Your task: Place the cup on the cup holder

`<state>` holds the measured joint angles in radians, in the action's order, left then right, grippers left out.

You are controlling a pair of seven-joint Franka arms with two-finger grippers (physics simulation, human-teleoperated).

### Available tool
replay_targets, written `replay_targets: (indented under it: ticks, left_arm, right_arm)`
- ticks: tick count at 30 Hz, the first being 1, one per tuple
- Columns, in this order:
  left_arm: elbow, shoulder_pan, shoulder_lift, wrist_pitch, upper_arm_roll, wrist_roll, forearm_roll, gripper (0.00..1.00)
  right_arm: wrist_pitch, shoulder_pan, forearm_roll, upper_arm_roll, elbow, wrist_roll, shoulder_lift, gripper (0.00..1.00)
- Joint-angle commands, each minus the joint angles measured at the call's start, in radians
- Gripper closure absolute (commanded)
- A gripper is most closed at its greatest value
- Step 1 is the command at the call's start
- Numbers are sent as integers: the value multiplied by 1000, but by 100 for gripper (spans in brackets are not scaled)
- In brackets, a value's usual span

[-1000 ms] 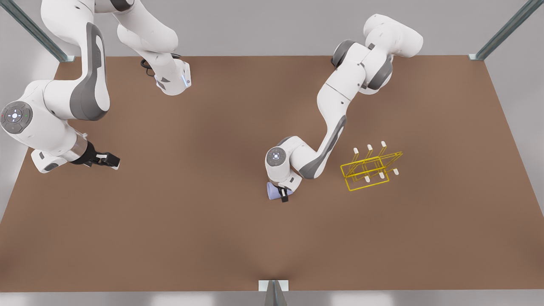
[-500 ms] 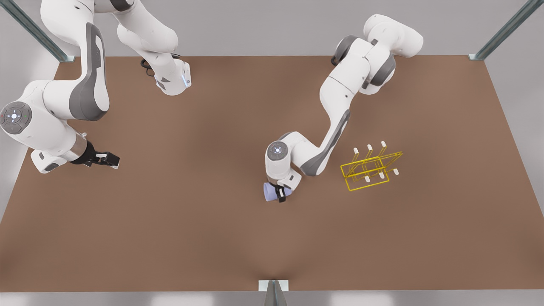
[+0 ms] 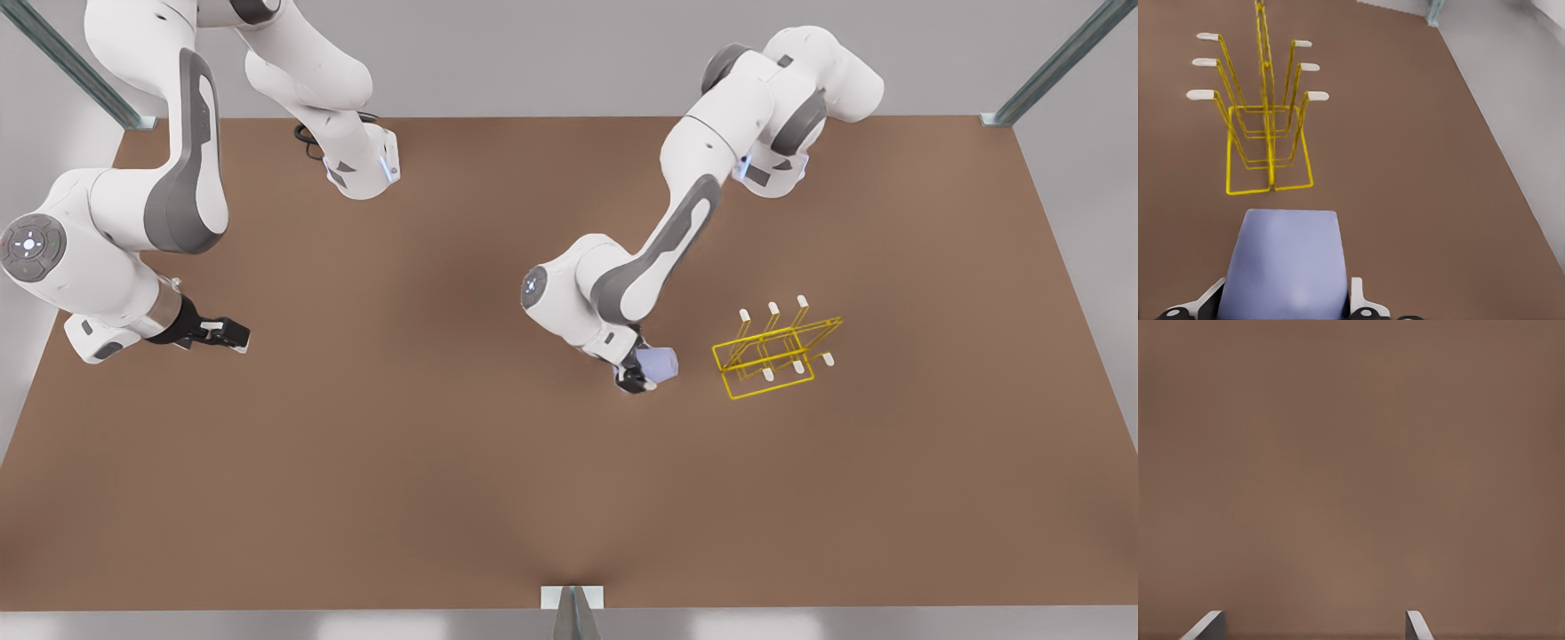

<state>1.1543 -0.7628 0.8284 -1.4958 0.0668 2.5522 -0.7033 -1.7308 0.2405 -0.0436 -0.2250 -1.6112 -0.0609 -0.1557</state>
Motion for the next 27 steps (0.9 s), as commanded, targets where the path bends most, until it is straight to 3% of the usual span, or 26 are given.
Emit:
replay_targets:
  ticks: [1, 3, 6, 12, 15, 19, 20, 27]
  left_arm:
    - [-1, -43, -2, 384, 1, -135, -182, 22]
    - [19, -125, 1, 522, 2, -164, -300, 22]
    - [153, -219, 5, 571, 2, -156, -438, 22]
    - [346, -225, -41, 614, -8, -152, -533, 22]
    - [544, -204, -144, 548, -19, -89, -552, 22]
    - [660, -213, -150, 422, -16, 69, -552, 22]
    - [787, -219, -218, 350, -12, 72, -552, 22]
    - [846, -204, -275, 201, -18, 118, -565, 22]
  right_arm:
    - [0, 0, 1, -1, 0, 18, 1, 0]
    - [0, 0, 1, -1, 0, 18, 1, 0]
    - [-1, 0, 2, -1, 0, 18, 1, 0]
    - [-1, 0, 1, -1, 0, 18, 1, 0]
    - [-1, 2, 1, -1, 0, 18, 1, 0]
    - [-1, 2, 2, -1, -1, 18, 1, 0]
    - [-1, 2, 1, -1, -1, 18, 1, 0]
    - [-1, 2, 2, -1, -1, 18, 1, 0]
